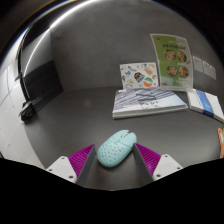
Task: Arrange mouse
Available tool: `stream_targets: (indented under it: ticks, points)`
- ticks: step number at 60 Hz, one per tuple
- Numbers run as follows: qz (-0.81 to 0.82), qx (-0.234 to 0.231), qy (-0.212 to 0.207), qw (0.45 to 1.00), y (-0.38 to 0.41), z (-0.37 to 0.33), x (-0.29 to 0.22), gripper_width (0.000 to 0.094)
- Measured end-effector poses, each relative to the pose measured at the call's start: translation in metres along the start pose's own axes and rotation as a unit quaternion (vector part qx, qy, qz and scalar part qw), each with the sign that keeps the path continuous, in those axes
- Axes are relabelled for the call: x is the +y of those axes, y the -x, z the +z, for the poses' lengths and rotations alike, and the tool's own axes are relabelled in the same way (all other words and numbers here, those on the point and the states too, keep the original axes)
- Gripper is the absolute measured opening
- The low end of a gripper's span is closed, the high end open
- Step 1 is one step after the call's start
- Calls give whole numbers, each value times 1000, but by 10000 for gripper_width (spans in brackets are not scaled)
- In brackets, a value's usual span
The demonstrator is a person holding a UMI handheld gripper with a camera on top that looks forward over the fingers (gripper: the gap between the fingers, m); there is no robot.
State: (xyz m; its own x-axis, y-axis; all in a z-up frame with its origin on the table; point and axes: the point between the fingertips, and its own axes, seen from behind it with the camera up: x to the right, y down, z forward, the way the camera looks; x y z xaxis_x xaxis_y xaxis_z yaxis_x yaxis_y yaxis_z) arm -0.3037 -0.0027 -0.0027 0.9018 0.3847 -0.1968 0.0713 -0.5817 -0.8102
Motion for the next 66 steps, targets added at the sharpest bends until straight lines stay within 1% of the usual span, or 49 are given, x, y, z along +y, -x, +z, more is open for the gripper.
stream_targets:
  ticks: [6,11,12,15,17,18,22,24,27,29,31,33,37,38,44,46,49,53,57,61,63,66]
  points:
    - [-12,19,7,1000,3,21,-11,794]
    - [-32,46,10,998,3,34,-13,767]
    - [-38,54,10,998,1,36,-13,812]
    - [-57,80,4,995,-6,38,-15,605]
    - [-53,83,5,995,-4,38,-14,588]
    - [-53,83,5,995,-4,38,-14,570]
    - [-61,75,17,995,0,38,-11,552]
    - [-66,63,28,995,3,36,-8,531]
    - [-59,37,56,996,10,27,-1,499]
    - [-45,19,59,997,16,18,-1,485]
    - [-41,-1,46,998,20,4,-11,474]
    - [-52,-7,23,998,16,-12,-27,468]
    - [-73,2,-39,997,-7,-53,-66,466]
    - [-75,2,-51,996,-15,-66,-78,464]
    - [-53,6,-119,992,-66,-150,-117,463]
    - [-51,22,-142,988,-97,-177,-127,462]
    - [-46,64,-171,982,-155,-210,-141,461]
    - [-40,131,-183,974,-243,-249,-135,453]
    - [-27,188,-171,967,-318,-272,-106,450]
    - [-6,236,-135,962,-382,-278,-62,450]
    - [7,243,-113,963,-407,-271,-42,449]
    - [22,242,-89,966,-430,-260,-16,449]
